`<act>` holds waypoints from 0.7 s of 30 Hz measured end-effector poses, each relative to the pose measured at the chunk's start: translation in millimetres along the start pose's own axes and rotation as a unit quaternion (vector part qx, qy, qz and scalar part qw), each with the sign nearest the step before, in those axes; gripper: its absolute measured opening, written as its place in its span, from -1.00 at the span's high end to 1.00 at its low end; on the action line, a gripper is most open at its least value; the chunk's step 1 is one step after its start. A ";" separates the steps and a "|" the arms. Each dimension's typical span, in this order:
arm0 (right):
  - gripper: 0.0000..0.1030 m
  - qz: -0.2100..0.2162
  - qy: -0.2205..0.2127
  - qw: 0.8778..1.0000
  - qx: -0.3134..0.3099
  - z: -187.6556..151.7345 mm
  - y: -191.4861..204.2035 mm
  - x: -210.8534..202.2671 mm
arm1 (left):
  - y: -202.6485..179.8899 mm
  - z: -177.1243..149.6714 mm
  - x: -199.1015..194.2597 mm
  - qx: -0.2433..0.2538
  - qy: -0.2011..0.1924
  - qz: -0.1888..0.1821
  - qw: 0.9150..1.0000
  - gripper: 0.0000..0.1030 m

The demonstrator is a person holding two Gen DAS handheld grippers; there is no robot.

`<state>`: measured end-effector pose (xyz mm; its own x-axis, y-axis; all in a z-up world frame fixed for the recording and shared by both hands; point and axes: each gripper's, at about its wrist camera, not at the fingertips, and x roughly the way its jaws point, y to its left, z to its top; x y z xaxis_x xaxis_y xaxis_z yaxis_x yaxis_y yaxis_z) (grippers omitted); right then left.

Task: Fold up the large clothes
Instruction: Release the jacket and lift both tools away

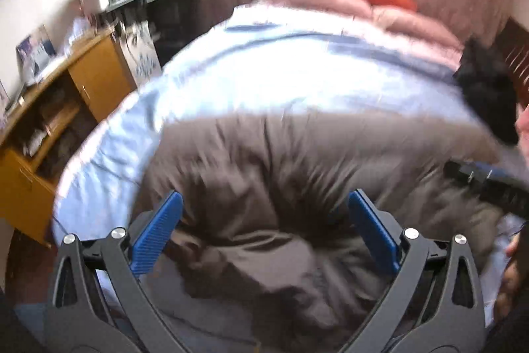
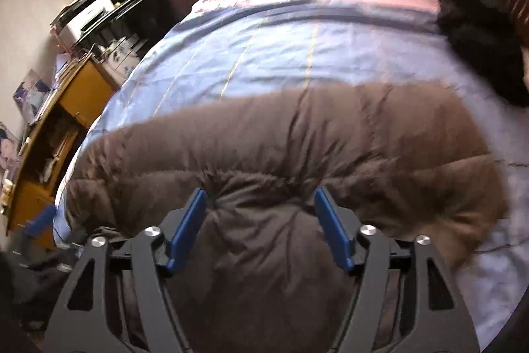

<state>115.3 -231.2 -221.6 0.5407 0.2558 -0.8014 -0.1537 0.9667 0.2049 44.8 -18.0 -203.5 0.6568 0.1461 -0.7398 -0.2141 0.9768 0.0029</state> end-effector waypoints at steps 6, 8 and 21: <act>-0.97 -0.039 -0.073 0.996 -0.015 22.9 29.3 -134.0 | -7.4 57.3 -99.5 -0.017 -0.036 -0.040 0.998 -0.96; -0.97 -0.073 -0.084 0.994 -0.026 31.5 36.6 -161.1 | -20.1 71.3 -122.8 -0.012 -0.045 -0.033 0.998 -0.96; -0.97 -0.117 -0.113 0.987 -0.004 43.7 20.4 -197.7 | -47.1 112.7 -157.2 0.022 -0.012 -0.064 0.998 -0.96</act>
<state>41.4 -261.5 -34.4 0.7333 0.0237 -0.6795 -0.0094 0.9997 0.0247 33.2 -69.4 -11.5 0.6935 0.0226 -0.7201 -0.0948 0.9937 -0.0602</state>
